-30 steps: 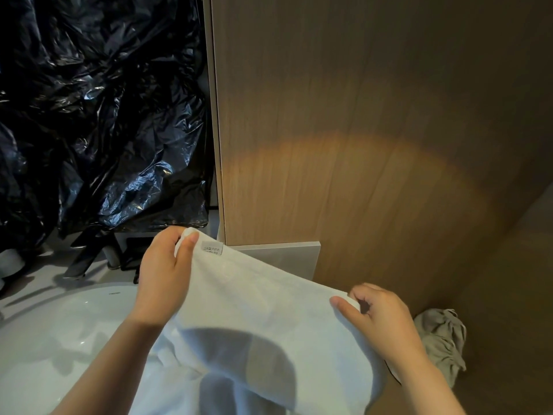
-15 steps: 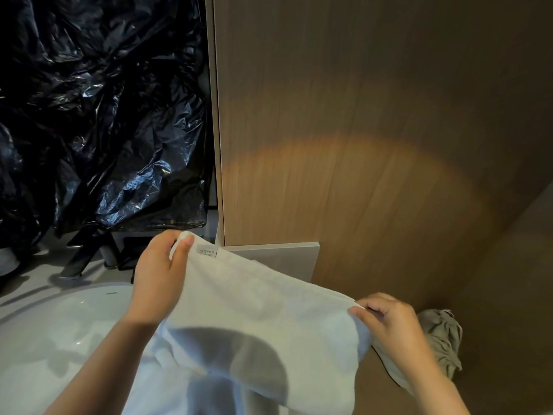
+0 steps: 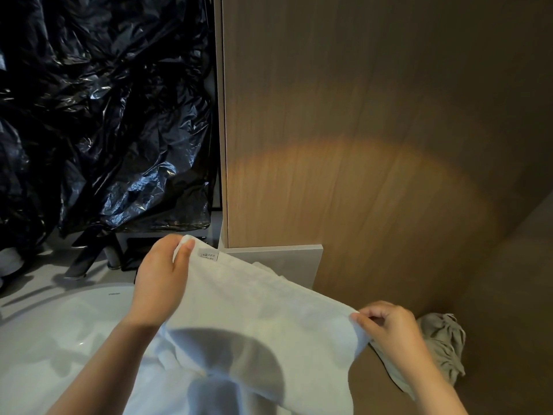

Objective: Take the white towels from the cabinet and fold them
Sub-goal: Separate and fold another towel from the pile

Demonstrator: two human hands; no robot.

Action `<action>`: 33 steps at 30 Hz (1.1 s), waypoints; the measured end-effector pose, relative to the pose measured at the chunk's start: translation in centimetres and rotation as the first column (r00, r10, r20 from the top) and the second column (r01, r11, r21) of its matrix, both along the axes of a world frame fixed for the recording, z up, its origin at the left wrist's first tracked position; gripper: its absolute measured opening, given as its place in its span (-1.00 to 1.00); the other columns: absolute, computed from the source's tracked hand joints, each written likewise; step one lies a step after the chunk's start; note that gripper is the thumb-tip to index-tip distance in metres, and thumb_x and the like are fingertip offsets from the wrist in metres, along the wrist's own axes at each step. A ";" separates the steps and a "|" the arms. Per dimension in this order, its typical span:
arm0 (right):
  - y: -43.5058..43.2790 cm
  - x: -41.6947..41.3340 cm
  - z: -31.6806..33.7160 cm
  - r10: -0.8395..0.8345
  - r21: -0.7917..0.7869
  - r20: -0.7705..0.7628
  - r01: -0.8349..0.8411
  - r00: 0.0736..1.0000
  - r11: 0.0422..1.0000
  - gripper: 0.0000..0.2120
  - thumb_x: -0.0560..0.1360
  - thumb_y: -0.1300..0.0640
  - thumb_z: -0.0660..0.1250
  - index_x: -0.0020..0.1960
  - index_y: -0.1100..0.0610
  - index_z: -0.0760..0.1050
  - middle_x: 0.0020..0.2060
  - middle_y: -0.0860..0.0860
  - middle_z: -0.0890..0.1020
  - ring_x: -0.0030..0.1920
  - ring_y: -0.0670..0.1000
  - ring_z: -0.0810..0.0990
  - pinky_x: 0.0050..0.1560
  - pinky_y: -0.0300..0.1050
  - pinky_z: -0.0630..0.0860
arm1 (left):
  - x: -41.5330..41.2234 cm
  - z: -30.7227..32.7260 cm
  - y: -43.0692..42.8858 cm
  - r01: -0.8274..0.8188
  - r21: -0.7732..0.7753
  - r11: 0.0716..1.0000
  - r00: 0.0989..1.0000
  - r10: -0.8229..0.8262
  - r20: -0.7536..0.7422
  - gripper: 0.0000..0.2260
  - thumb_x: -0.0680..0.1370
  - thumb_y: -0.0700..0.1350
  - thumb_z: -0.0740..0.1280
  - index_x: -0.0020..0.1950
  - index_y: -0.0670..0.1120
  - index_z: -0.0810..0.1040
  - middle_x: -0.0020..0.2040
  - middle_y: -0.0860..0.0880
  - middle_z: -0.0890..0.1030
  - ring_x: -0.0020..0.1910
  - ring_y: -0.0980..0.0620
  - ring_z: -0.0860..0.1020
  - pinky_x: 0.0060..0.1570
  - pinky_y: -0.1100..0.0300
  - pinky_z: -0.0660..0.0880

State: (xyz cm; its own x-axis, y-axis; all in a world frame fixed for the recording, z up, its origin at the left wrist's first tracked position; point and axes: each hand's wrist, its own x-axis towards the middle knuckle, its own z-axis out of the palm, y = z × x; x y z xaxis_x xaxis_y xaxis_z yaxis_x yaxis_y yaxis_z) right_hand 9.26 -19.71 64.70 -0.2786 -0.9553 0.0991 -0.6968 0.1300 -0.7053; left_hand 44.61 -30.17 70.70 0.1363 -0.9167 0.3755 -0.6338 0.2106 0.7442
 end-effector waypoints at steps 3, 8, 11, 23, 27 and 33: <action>-0.1 0.1 -1.5 0.027 0.025 0.039 -0.028 0.999 0.999 -0.77 0.46 0.16 0.49 -0.36 -0.01 0.66 -0.32 -0.19 0.64 -0.21 -0.16 0.60 -0.21 -0.30 0.47 | 0.4 -0.3 -0.1 0.019 0.012 1.000 1.000 -0.019 0.002 -0.76 0.64 -0.07 0.17 -0.23 0.08 0.40 -0.25 0.13 0.50 -0.22 0.20 0.44 -0.22 0.16 0.24; -1.9 0.2 -3.4 0.078 0.047 0.036 -0.080 0.996 0.996 -0.82 0.47 0.14 0.48 -0.30 -0.02 0.68 -0.26 -0.12 0.66 -0.18 -0.15 0.60 -0.13 -0.14 0.54 | 0.8 -1.1 -0.4 -0.013 0.069 0.998 1.000 0.012 0.016 -0.77 0.65 -0.10 0.18 -0.16 -0.13 0.49 -0.23 -0.03 0.54 -0.21 -0.05 0.46 -0.25 0.10 0.27; -3.3 0.0 -4.3 0.098 0.047 0.072 -0.101 0.993 0.994 -0.84 0.48 0.14 0.47 -0.28 0.01 0.68 -0.26 -0.11 0.66 -0.18 -0.14 0.60 -0.13 -0.15 0.53 | 0.8 -1.6 -0.8 -0.059 0.093 0.994 0.998 0.056 0.034 -0.76 0.64 -0.10 0.19 -0.10 -0.22 0.51 -0.23 -0.09 0.54 -0.22 -0.08 0.44 -0.26 0.10 0.21; -7.6 0.5 -6.5 0.079 0.213 0.489 -0.207 0.869 0.955 -0.54 0.48 -0.13 0.41 -0.48 0.06 0.40 -0.50 -0.06 0.43 -0.44 -0.09 0.39 -0.33 -0.16 0.27 | 1.7 -2.9 -1.0 -0.126 0.074 0.989 0.984 0.116 0.135 -0.78 0.64 -0.13 0.20 -0.18 -0.15 0.47 -0.24 -0.09 0.50 -0.20 -0.10 0.44 -0.22 0.09 0.24; -7.2 -0.1 -6.5 0.047 0.148 0.492 -0.137 0.869 0.979 -0.43 0.32 -0.33 0.42 -0.47 0.15 0.40 -0.48 0.03 0.49 -0.43 0.02 0.45 -0.36 -0.17 0.34 | 1.6 -3.2 -1.5 -0.123 0.056 0.991 0.978 0.112 0.174 -0.76 0.64 -0.12 0.21 -0.16 -0.19 0.51 -0.23 -0.10 0.54 -0.22 -0.09 0.45 -0.24 0.10 0.24; -7.2 -1.4 -4.0 0.063 -0.006 0.508 -0.070 0.859 0.998 -0.94 0.42 0.15 0.50 -0.14 0.01 0.73 -0.24 -0.03 0.69 -0.19 -0.06 0.64 -0.11 -0.23 0.47 | 1.5 -3.1 -1.8 -0.135 0.046 0.990 0.982 0.127 0.143 -0.75 0.63 -0.15 0.21 -0.25 -0.12 0.42 -0.33 -0.02 0.45 -0.26 -0.11 0.42 -0.27 0.09 0.21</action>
State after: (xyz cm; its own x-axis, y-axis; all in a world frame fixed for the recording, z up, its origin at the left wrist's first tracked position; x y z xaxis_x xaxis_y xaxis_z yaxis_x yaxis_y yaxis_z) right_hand 7.87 -26.92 60.69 -0.2224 -0.9736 -0.0509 -0.2498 0.1074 -0.9623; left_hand 46.09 -31.92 67.61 0.2063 -0.9141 0.3490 -0.7515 0.0804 0.6549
